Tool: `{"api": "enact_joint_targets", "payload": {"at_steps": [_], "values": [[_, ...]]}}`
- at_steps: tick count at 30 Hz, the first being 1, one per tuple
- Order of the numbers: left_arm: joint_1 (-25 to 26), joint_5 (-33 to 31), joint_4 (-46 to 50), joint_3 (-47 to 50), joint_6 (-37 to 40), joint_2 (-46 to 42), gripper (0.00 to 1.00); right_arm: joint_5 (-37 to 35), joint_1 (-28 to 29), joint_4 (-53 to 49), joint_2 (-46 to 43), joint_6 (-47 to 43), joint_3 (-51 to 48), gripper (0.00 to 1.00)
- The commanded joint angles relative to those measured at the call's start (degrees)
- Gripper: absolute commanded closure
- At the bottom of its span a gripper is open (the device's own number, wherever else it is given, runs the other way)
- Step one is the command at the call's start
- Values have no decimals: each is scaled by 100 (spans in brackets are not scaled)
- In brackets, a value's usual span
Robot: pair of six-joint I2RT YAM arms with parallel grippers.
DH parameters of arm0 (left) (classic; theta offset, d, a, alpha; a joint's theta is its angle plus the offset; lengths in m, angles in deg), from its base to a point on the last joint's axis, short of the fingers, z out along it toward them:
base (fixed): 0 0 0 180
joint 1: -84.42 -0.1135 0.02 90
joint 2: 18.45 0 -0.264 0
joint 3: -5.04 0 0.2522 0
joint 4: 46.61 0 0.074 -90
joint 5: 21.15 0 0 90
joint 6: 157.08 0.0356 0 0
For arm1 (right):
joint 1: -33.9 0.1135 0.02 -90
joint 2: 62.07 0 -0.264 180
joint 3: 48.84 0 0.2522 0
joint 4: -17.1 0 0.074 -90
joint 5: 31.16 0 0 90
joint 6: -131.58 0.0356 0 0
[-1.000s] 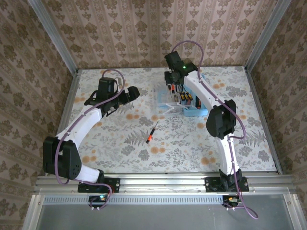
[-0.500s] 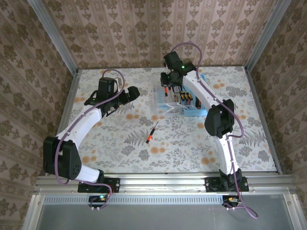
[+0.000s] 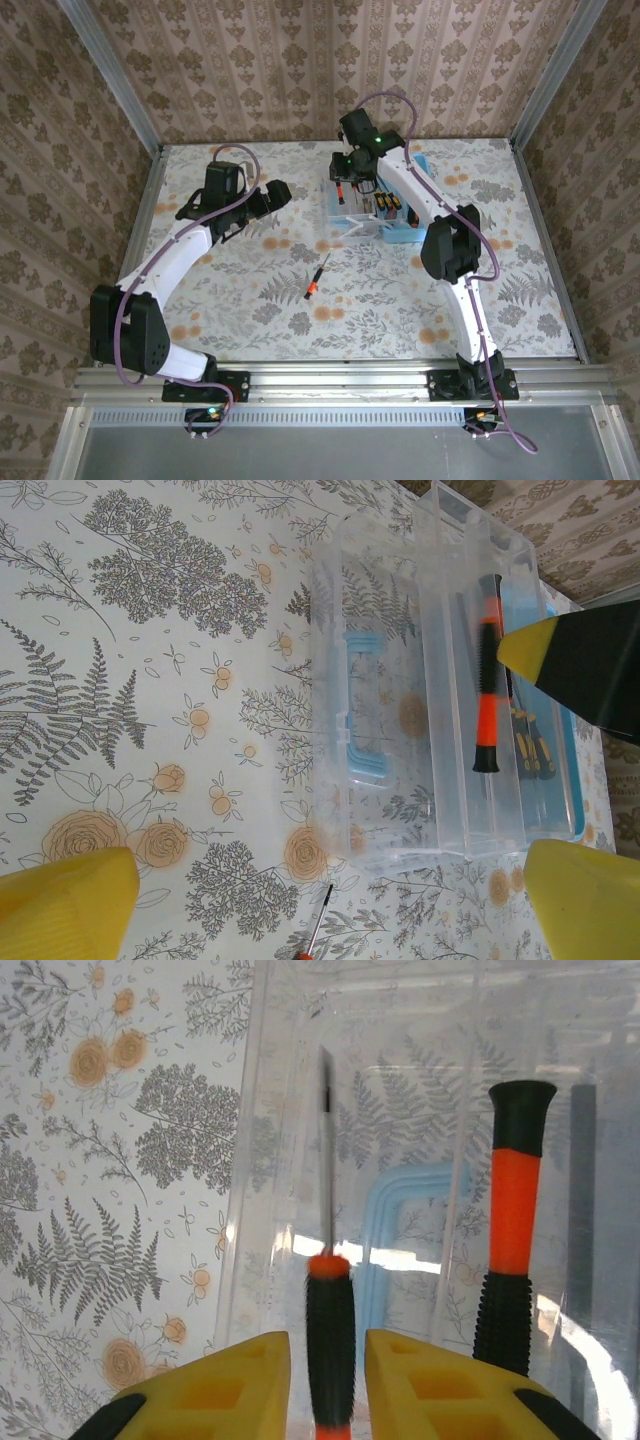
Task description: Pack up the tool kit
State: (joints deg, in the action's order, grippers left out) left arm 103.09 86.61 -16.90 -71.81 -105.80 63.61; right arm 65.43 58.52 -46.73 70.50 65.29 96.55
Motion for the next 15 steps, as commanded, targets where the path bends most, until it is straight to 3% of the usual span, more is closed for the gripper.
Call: {"api": "enact_joint_targets", "payload": {"at_steps": [1, 8, 12, 15], "values": [[-24, 26, 84, -184, 154, 42, 0, 178, 16, -245, 18, 24, 200, 69], [-39, 2, 97, -195, 170, -16, 0, -131, 198, -337, -699, 6, -50, 68], [-78, -122, 135, -186, 204, -95, 0, -1255, 685, -74, -1794, 330, -1204, 62], [-178, -210, 152, -167, 199, -157, 0, -2077, 1276, 626, -2786, 937, -2784, 51]]}}
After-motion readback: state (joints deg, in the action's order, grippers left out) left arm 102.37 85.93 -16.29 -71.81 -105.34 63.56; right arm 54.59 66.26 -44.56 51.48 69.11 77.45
